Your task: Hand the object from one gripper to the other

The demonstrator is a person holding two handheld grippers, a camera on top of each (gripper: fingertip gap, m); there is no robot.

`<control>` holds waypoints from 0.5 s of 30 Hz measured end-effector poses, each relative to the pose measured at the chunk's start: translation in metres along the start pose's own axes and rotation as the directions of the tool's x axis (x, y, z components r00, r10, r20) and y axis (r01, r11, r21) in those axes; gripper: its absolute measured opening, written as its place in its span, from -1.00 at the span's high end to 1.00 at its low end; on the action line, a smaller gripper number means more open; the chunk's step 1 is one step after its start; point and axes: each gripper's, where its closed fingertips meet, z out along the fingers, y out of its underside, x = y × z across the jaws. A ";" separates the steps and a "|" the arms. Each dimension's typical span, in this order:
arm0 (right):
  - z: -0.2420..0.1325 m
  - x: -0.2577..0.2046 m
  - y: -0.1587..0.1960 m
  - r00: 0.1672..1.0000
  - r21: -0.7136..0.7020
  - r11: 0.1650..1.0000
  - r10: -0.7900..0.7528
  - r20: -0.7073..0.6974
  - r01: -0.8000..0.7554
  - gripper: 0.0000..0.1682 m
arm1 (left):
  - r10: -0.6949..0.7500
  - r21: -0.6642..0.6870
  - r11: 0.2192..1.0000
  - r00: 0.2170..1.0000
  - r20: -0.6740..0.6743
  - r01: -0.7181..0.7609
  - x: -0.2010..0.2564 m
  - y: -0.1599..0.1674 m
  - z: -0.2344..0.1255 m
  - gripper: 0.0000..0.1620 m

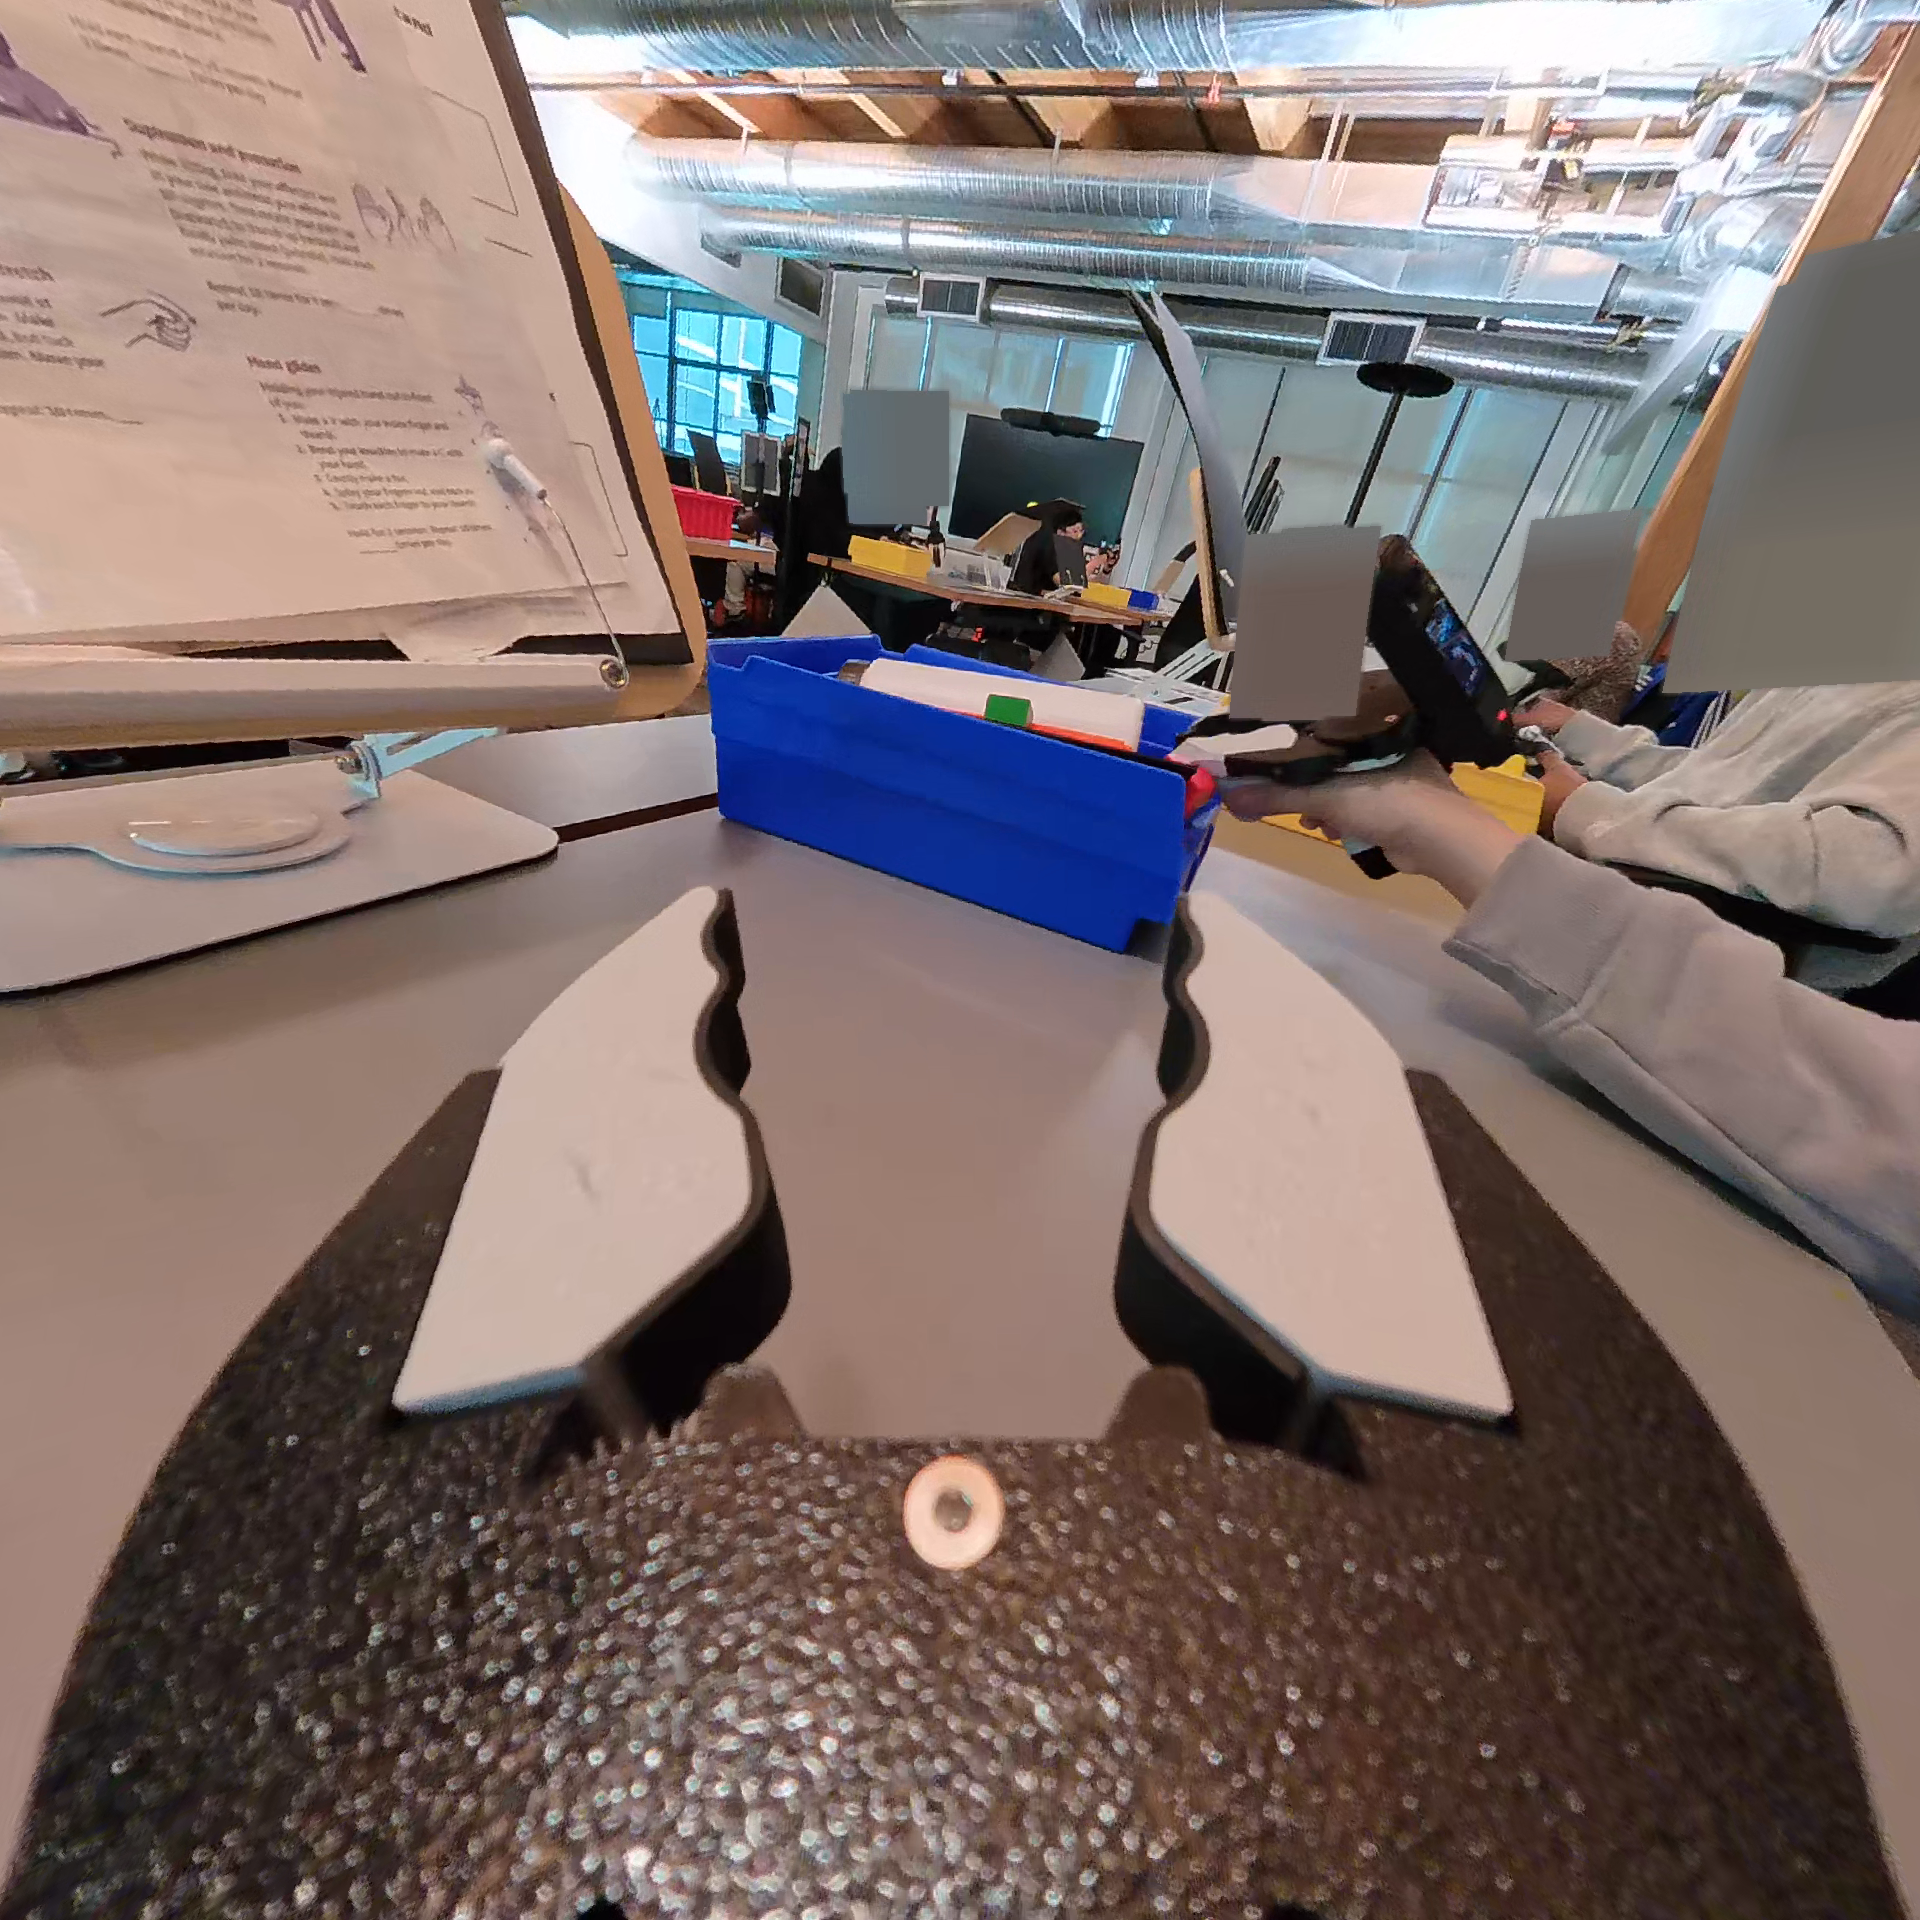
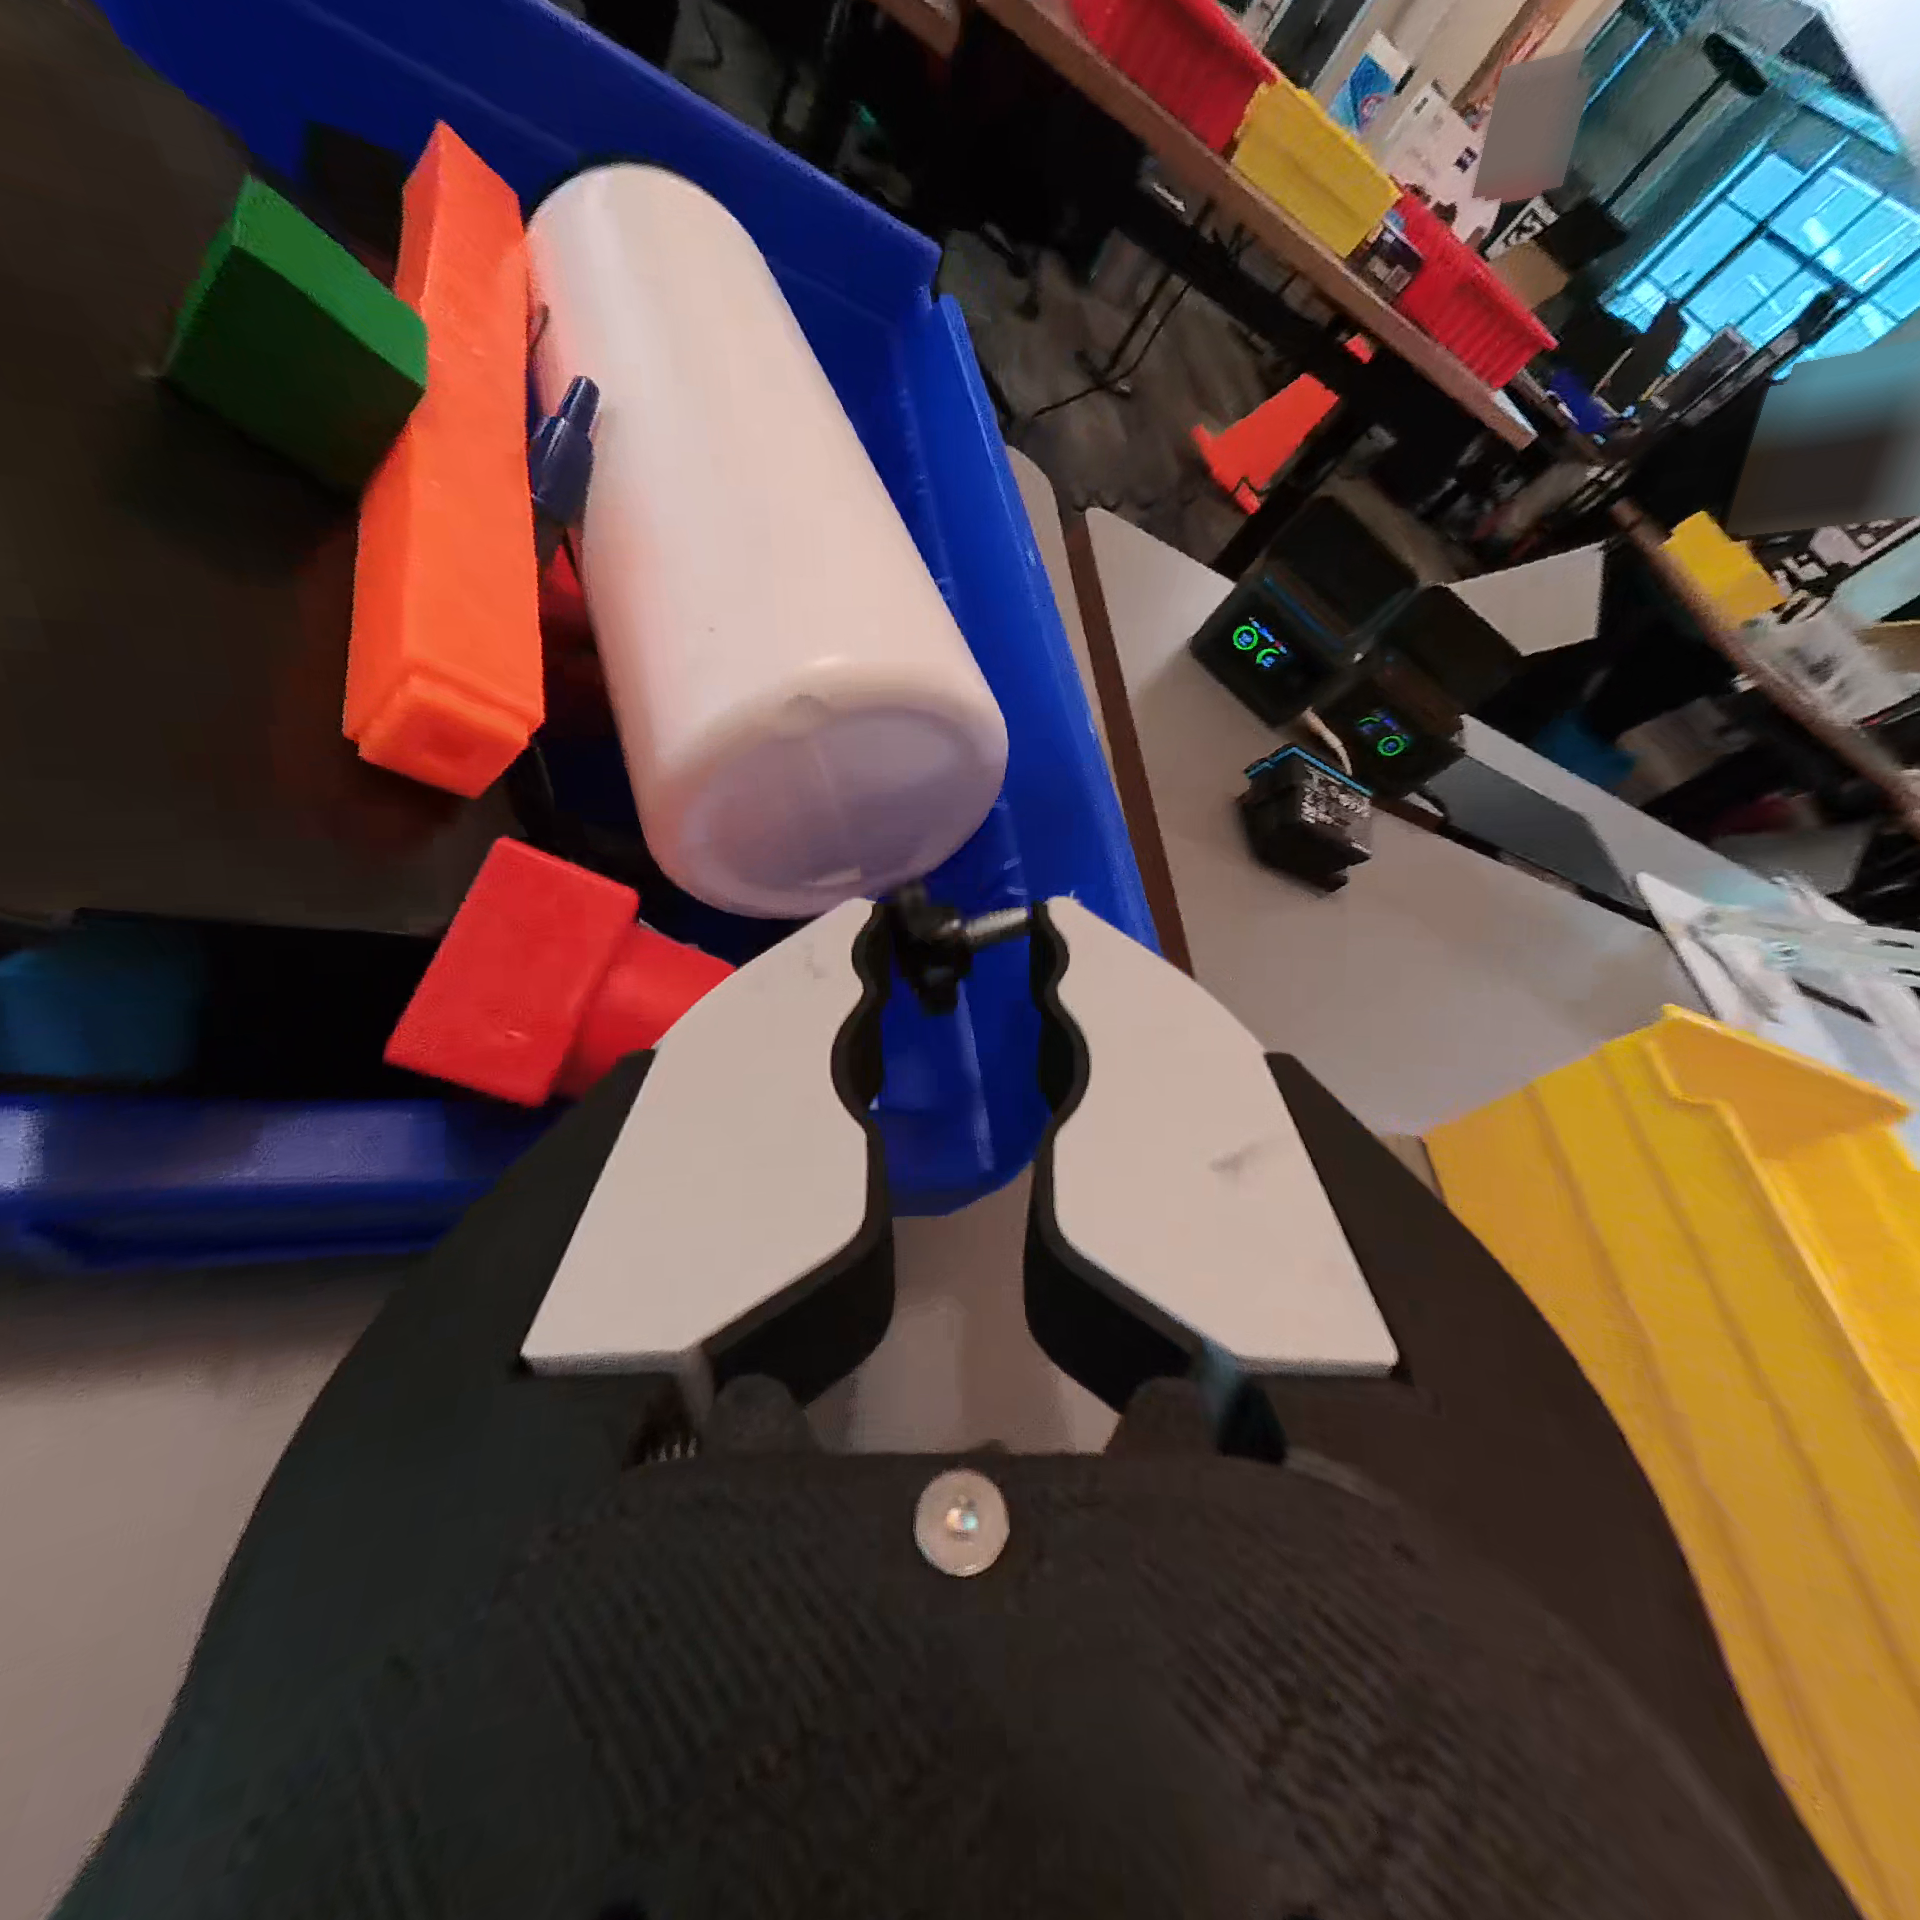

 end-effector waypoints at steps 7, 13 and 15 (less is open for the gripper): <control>-0.013 0.011 -0.013 0.993 0.117 0.986 0.120 -0.024 -0.116 0.38 | -0.003 -0.012 1.000 1.000 -0.003 0.003 0.000 0.004 0.002 0.06; -0.070 -0.022 -0.084 0.990 0.455 0.886 0.127 -0.059 -0.087 0.34 | 0.074 0.021 0.997 0.995 0.061 -0.076 0.001 -0.019 -0.007 0.10; -0.086 -0.058 -0.111 0.996 0.564 0.822 0.091 0.005 -0.078 0.42 | 0.107 0.007 0.994 0.987 0.119 -0.109 -0.002 -0.031 -0.016 0.10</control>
